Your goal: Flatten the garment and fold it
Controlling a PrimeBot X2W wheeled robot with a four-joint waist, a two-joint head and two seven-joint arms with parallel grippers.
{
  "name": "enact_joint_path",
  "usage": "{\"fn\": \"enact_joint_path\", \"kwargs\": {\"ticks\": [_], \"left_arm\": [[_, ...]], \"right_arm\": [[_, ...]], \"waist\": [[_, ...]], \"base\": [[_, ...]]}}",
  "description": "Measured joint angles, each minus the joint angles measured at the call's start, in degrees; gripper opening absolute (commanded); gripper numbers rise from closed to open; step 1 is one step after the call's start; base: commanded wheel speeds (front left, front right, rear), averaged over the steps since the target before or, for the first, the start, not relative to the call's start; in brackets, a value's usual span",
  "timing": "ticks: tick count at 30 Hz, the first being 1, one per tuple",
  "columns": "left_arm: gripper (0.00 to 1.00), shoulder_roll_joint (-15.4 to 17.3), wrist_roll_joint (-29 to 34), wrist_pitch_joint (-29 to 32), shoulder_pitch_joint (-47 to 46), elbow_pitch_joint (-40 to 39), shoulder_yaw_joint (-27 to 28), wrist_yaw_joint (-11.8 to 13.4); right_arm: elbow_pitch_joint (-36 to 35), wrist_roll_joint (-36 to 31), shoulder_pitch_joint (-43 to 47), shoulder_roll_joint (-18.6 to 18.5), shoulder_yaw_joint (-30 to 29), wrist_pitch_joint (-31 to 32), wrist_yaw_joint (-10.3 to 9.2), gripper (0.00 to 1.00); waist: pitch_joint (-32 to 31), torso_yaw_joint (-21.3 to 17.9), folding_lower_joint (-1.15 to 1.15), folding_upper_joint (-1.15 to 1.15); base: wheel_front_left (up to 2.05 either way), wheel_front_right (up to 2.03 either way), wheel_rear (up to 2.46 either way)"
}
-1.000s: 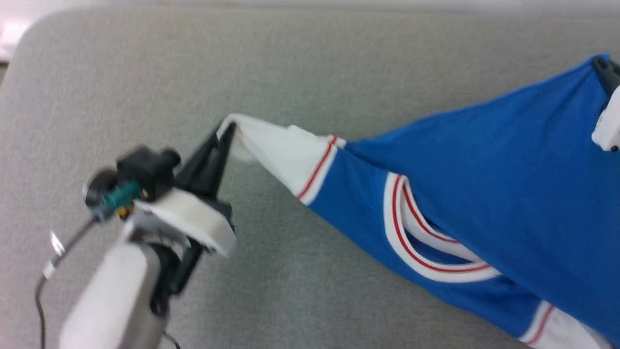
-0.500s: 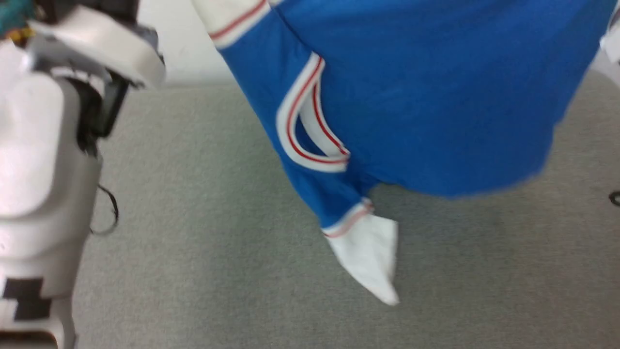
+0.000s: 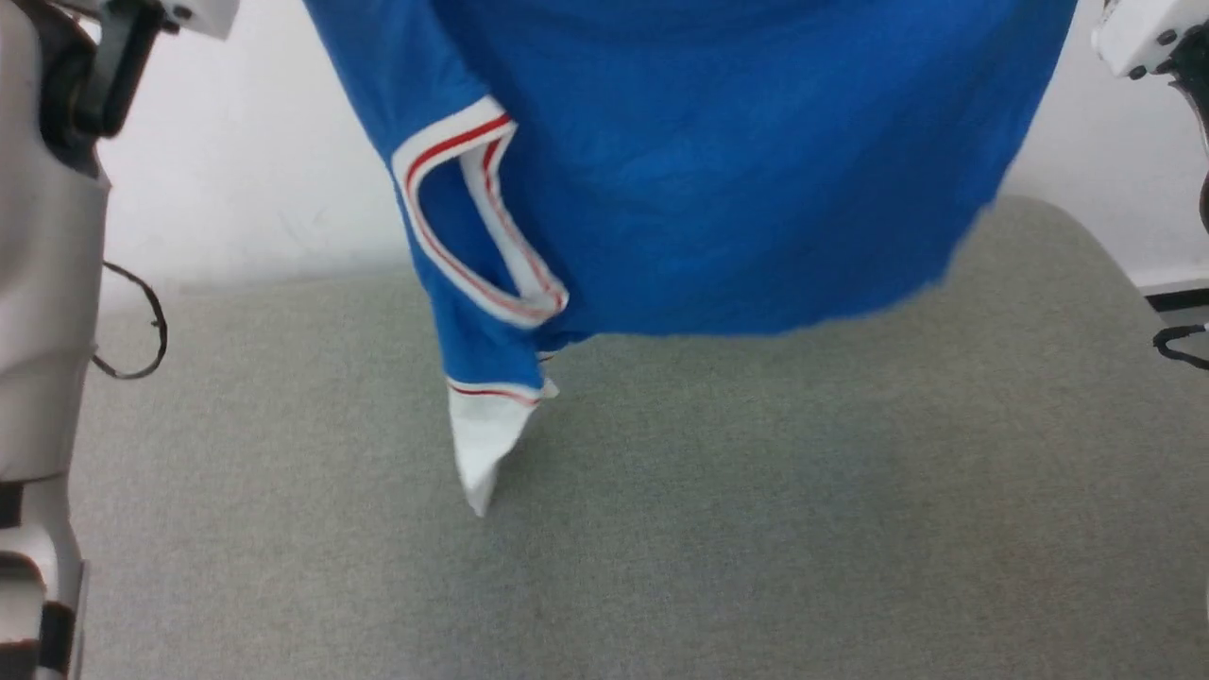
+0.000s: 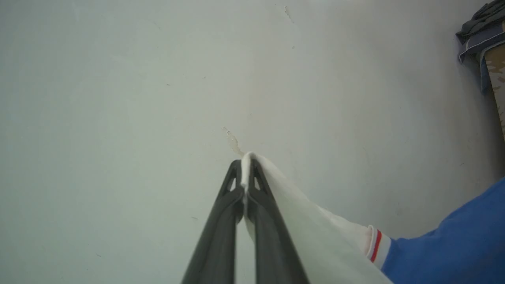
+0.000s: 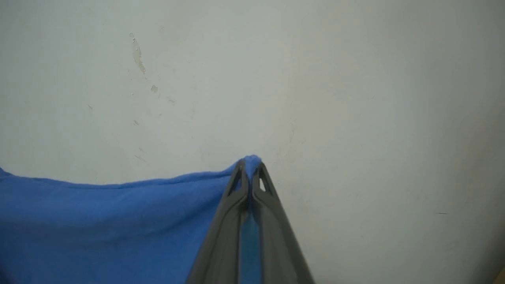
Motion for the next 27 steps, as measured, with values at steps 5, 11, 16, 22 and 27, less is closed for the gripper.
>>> {"fn": "enact_joint_path", "kwargs": {"ticks": [5, 11, 16, 22, 27], "left_arm": [[0.0, 0.77, -3.2, 5.17, -1.82, -0.47, -1.76, -0.02], [0.0, 2.22, -5.24, 13.26, -4.71, -2.71, -4.77, -0.08], [0.0, 2.33, -1.78, 12.23, -14.21, -3.74, -4.93, 0.68], [0.0, 1.83, 4.55, 5.1, -23.81, 0.26, -6.8, 1.18], [0.0, 0.63, 6.55, 0.49, -31.76, 3.08, -7.04, 1.59]], "right_arm": [[-0.4, 2.02, -0.26, -0.9, 1.47, 2.92, 0.0, 0.0], [-1.29, 2.93, -2.68, -1.43, 2.12, 7.21, 0.0, 0.0], [0.31, 0.9, -10.43, -0.92, 1.94, 7.02, -0.01, 0.0], [7.72, -3.24, -20.52, 2.99, 0.91, -0.25, -0.01, 0.0], [13.45, -5.72, -27.3, 3.9, -0.12, -5.3, -0.01, 0.0]], "waist": [[-0.84, -0.93, -0.01, 0.0], [2.15, -1.55, 0.01, 0.0], [7.39, -2.06, 0.01, 0.0], [15.69, -3.05, 0.04, 0.0], [21.57, -4.09, 0.03, 0.0]], "base": [[0.0, 0.0, 0.0], [0.0, 0.0, 0.0], [0.0, 0.0, 0.0], [0.0, 0.0, 0.0], [0.0, 0.0, 0.0]]}}
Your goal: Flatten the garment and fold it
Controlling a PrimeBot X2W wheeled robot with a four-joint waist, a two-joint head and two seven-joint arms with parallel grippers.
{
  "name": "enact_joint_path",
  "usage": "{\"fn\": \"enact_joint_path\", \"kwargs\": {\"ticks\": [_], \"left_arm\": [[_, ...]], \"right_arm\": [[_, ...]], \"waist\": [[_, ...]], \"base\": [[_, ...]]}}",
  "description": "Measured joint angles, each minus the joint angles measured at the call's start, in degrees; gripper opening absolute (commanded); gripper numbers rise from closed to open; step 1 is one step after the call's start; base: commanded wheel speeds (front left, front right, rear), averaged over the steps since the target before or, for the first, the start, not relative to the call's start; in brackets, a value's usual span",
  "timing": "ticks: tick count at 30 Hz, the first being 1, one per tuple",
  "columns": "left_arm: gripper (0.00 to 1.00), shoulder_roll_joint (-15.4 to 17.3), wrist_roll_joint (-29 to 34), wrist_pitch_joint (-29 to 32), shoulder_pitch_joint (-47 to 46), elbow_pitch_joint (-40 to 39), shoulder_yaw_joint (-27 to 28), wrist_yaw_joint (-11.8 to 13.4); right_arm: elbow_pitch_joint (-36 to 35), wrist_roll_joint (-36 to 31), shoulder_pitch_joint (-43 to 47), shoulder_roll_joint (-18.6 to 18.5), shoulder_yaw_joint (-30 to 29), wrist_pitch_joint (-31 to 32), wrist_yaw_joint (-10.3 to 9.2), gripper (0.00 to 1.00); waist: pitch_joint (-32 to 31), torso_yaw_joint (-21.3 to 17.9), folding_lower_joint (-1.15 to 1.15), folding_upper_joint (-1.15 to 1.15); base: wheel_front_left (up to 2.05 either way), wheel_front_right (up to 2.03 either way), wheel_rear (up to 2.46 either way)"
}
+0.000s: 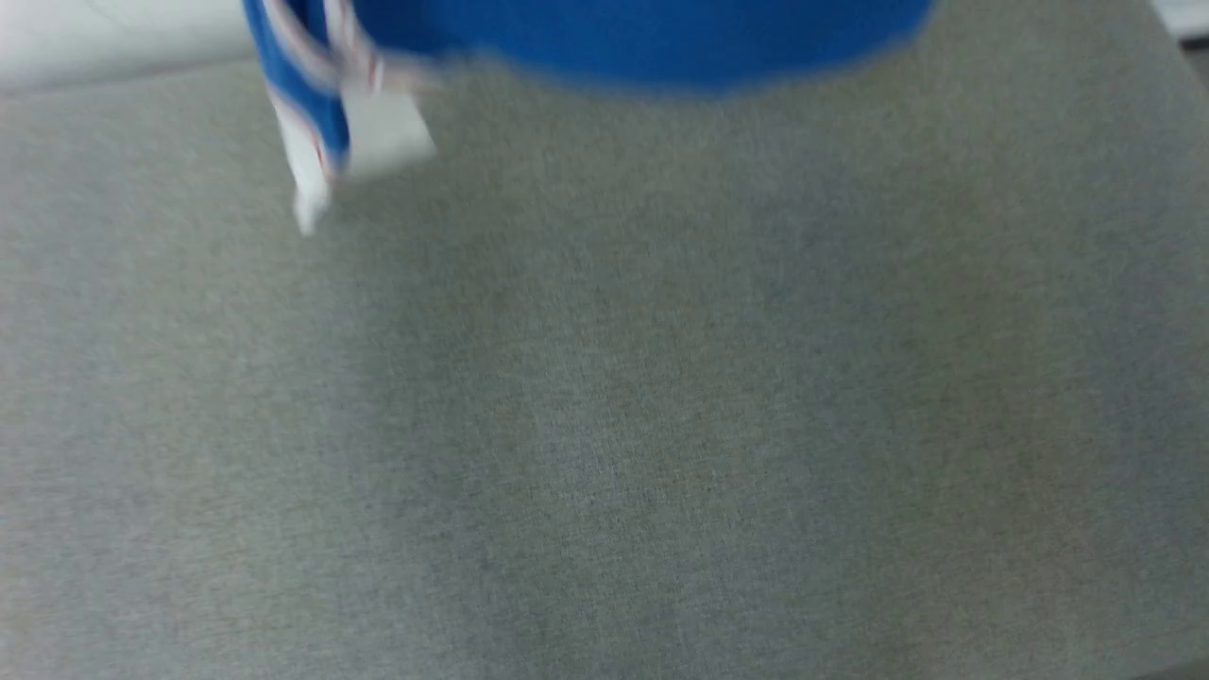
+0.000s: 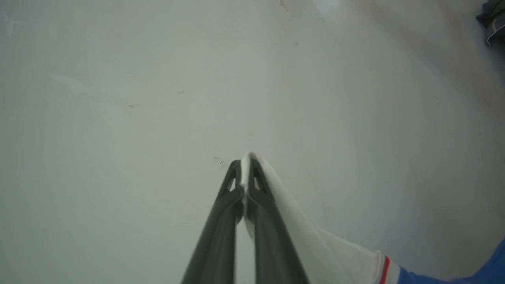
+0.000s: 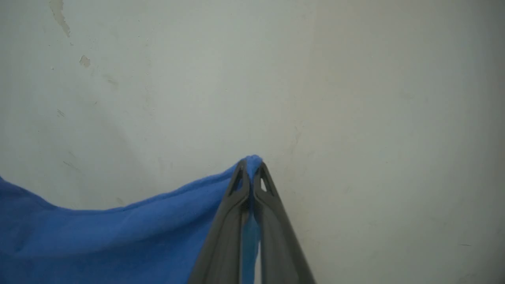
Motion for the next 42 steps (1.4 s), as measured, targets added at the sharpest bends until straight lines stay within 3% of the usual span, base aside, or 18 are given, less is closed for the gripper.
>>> {"fn": "enact_joint_path", "kwargs": {"ticks": [5, 15, 22, 26, 32, 42], "left_arm": [[0.0, -1.71, 0.27, -4.64, -5.58, 1.72, -1.54, -0.69], [0.0, -0.16, -6.39, -12.03, -0.69, 1.16, -10.23, -1.66], [0.0, 4.02, -13.45, -14.95, 9.4, -7.68, -17.73, -1.67], [0.0, 6.87, -15.13, -15.41, 18.31, -14.71, -19.17, -1.31], [0.0, 9.02, -17.13, -15.68, 34.9, -24.55, -21.75, 5.44], [0.0, 9.88, -23.8, -17.68, 61.67, -30.14, -23.16, 18.66]], "right_arm": [[1.91, -1.0, -4.46, -1.33, 1.52, -4.2, 0.0, 0.0], [0.8, 6.11, -1.96, -5.87, 11.15, -7.77, 0.01, 0.0], [-10.68, 15.88, 9.97, -12.84, 16.67, -7.89, 0.01, 0.0], [-19.41, 19.93, 21.02, -17.34, 15.92, -7.2, 0.01, 0.0], [-29.08, 22.43, 41.56, -19.51, 8.34, -6.23, 0.0, 0.0], [-36.41, 19.71, 67.29, -11.77, -1.56, -6.42, 0.0, 0.0]], "waist": [[5.94, -0.19, -0.01, 0.0], [16.7, 1.14, 0.0, 0.0], [20.28, 3.56, -0.01, 0.0], [19.62, 4.68, -0.02, 0.0], [16.66, 5.46, -0.04, 0.0], [10.37, 6.07, -0.05, 0.0]], "base": [[0.0, 0.0, 0.0], [0.0, 0.0, 0.0], [0.0, 0.0, 0.0], [0.0, 0.0, 0.0], [0.0, 0.0, 0.0], [0.0, 0.0, 0.0]]}}
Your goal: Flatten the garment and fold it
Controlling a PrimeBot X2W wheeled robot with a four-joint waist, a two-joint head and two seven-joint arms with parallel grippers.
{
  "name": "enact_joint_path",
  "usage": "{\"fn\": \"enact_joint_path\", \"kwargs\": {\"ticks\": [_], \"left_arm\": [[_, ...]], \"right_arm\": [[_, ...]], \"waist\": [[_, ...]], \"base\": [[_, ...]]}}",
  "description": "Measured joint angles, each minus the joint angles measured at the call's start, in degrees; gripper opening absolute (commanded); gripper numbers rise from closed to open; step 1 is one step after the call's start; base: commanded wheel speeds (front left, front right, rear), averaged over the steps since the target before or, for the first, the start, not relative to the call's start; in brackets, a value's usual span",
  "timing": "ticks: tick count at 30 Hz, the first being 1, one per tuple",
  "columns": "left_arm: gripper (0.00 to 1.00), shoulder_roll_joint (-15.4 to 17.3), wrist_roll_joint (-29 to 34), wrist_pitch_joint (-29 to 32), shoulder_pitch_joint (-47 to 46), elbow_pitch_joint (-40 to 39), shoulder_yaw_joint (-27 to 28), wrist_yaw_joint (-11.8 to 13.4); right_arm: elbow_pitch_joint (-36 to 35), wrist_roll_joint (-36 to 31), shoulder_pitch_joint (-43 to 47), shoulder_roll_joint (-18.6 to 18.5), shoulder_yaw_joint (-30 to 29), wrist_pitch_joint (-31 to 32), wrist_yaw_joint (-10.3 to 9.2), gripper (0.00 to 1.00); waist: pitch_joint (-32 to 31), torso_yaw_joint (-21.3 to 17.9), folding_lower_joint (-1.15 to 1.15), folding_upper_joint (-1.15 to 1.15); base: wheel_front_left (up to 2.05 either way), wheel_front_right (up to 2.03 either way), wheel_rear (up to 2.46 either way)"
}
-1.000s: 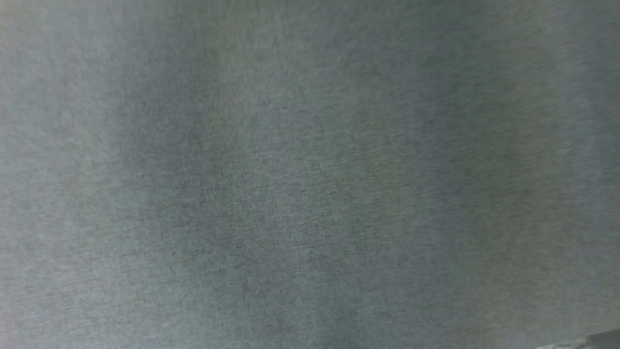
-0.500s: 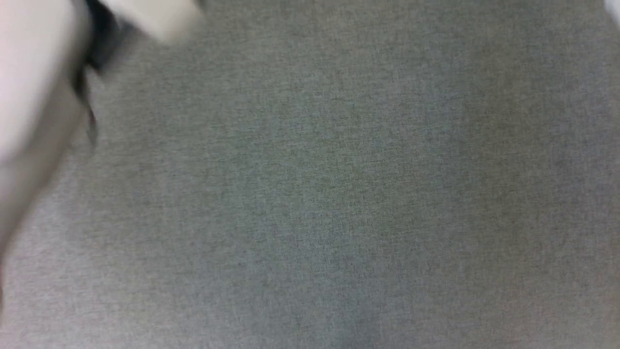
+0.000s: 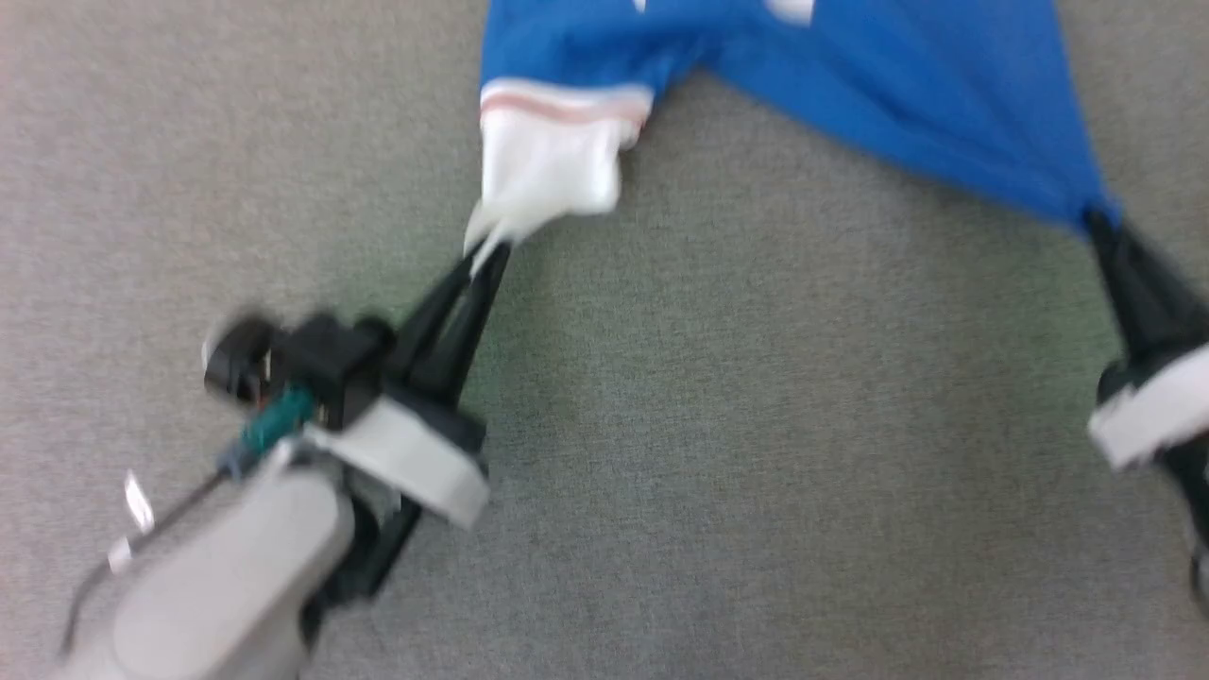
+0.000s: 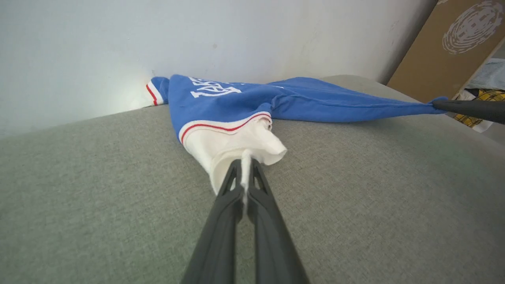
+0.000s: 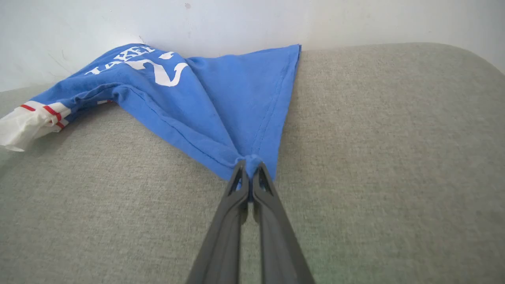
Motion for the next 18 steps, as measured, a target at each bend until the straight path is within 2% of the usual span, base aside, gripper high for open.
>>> {"fn": "enact_joint_path", "kwargs": {"ticks": [4, 10, 18], "left_arm": [[0.0, -0.24, -2.98, -0.71, 8.35, -0.27, 0.91, 2.61], [0.0, 0.33, -9.47, 0.31, 18.61, -0.59, 0.44, 3.04], [0.0, 3.55, -17.89, 6.27, 29.12, -1.25, -1.18, 4.13]], "right_arm": [[-0.19, -1.46, 6.69, 3.42, -1.93, -0.34, 0.0, 0.0], [0.75, -2.53, 15.8, 6.93, -5.05, 0.38, 0.0, 0.0], [2.58, -2.35, 26.25, 8.46, -7.25, 5.67, 0.0, 0.0]], "waist": [[-2.89, 0.02, 0.01, 0.0], [-7.69, 0.09, 0.01, 0.0], [-14.26, -0.02, 0.0, 0.0]], "base": [[0.0, 0.0, 0.0], [0.0, 0.0, 0.0], [0.0, 0.0, 0.0]]}}
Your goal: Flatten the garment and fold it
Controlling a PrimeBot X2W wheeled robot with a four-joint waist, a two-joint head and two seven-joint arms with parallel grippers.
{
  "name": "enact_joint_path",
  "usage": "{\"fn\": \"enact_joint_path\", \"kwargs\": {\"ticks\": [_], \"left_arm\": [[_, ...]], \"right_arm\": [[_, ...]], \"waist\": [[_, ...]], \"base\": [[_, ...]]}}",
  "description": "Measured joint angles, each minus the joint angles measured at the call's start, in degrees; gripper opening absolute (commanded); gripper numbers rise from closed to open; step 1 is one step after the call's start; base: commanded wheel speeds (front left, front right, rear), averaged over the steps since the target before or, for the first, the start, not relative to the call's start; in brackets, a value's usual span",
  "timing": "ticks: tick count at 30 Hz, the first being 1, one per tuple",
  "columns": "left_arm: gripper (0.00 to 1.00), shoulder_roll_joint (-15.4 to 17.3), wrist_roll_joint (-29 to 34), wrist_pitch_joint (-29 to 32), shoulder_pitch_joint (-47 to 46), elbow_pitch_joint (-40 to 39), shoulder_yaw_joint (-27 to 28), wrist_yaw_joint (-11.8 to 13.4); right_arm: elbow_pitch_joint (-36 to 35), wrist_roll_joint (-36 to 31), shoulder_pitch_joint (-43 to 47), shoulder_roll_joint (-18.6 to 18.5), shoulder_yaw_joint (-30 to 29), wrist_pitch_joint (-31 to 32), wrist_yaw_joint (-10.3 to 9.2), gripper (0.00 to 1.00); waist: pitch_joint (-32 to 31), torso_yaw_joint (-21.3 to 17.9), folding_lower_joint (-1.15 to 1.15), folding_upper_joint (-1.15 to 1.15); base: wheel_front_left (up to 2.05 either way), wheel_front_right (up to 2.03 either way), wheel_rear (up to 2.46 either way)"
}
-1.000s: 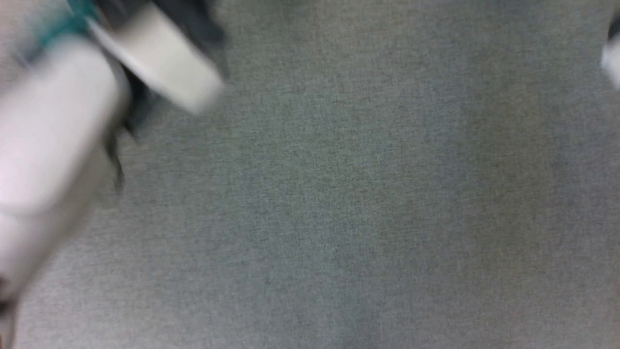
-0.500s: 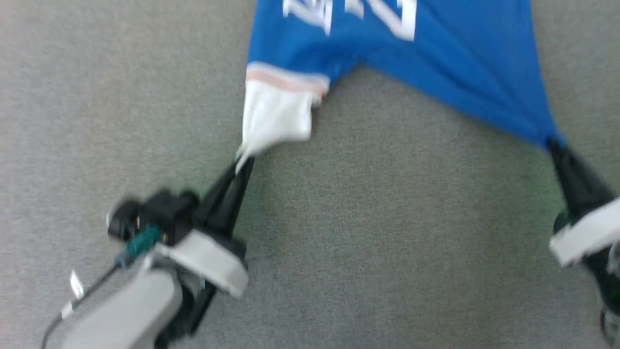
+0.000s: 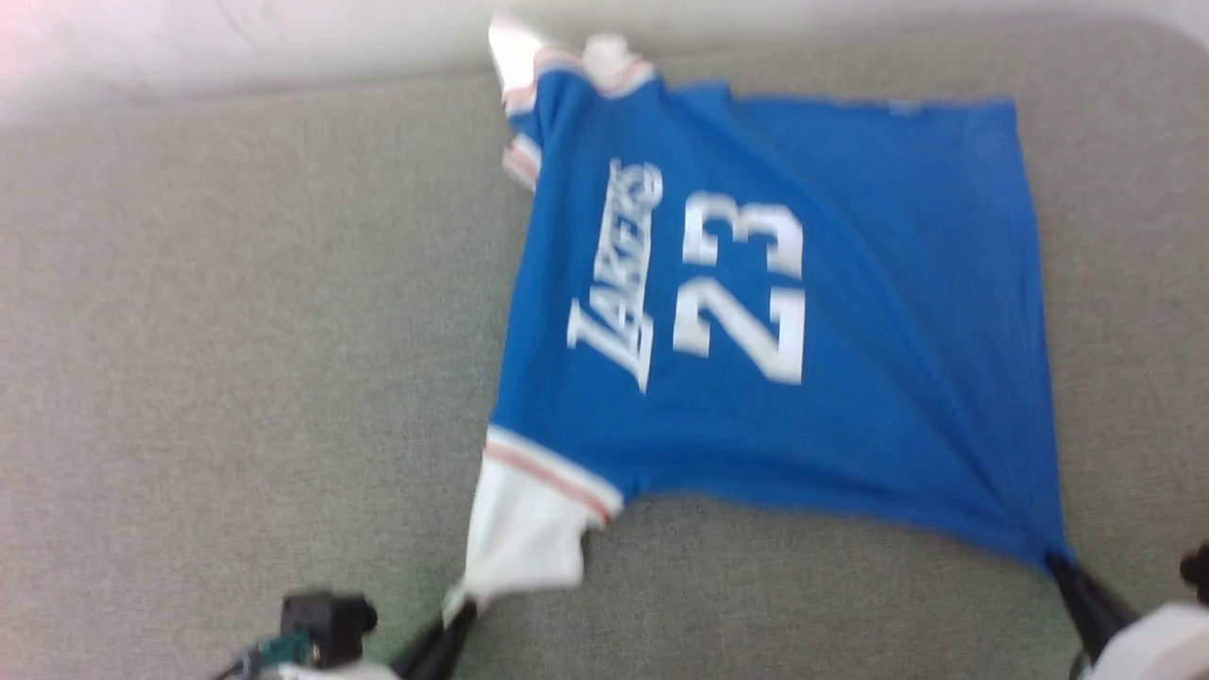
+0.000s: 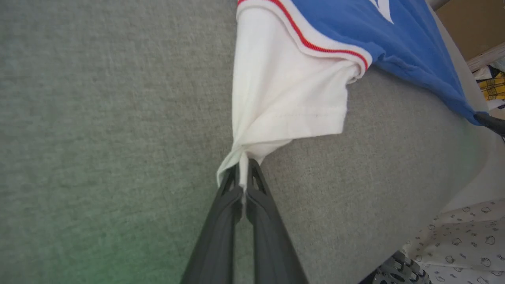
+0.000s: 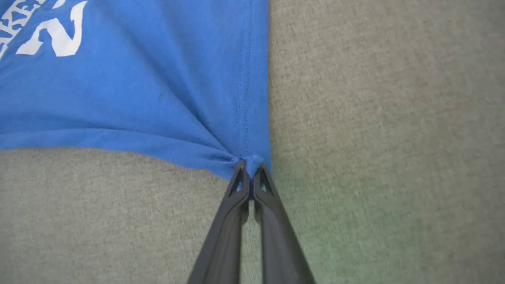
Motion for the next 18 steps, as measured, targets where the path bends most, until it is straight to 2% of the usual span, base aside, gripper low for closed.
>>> {"fn": "enact_joint_path", "kwargs": {"ticks": [8, 13, 18], "left_arm": [[0.0, 1.46, -7.38, 4.74, 7.84, -0.62, -1.48, 0.07], [0.0, 2.07, -10.65, 7.99, 11.45, -1.43, -2.9, 1.02], [0.0, 3.36, -12.8, 8.7, 13.97, -3.25, -2.87, 1.85]], "right_arm": [[0.01, 0.8, 8.42, -1.49, 0.65, 8.64, 0.0, 0.0], [-0.81, 1.72, 12.8, -1.75, 1.82, 13.36, 0.0, 0.0], [-1.9, 3.86, 16.79, -1.56, 1.68, 17.68, 0.0, 0.0]], "waist": [[-6.1, -0.15, 0.01, 0.0], [-9.35, -0.06, 0.01, 0.0], [-11.24, 0.61, 0.01, 0.0]], "base": [[0.0, 0.0, 0.0], [0.0, 0.0, 0.0], [0.0, 0.0, 0.0]]}}
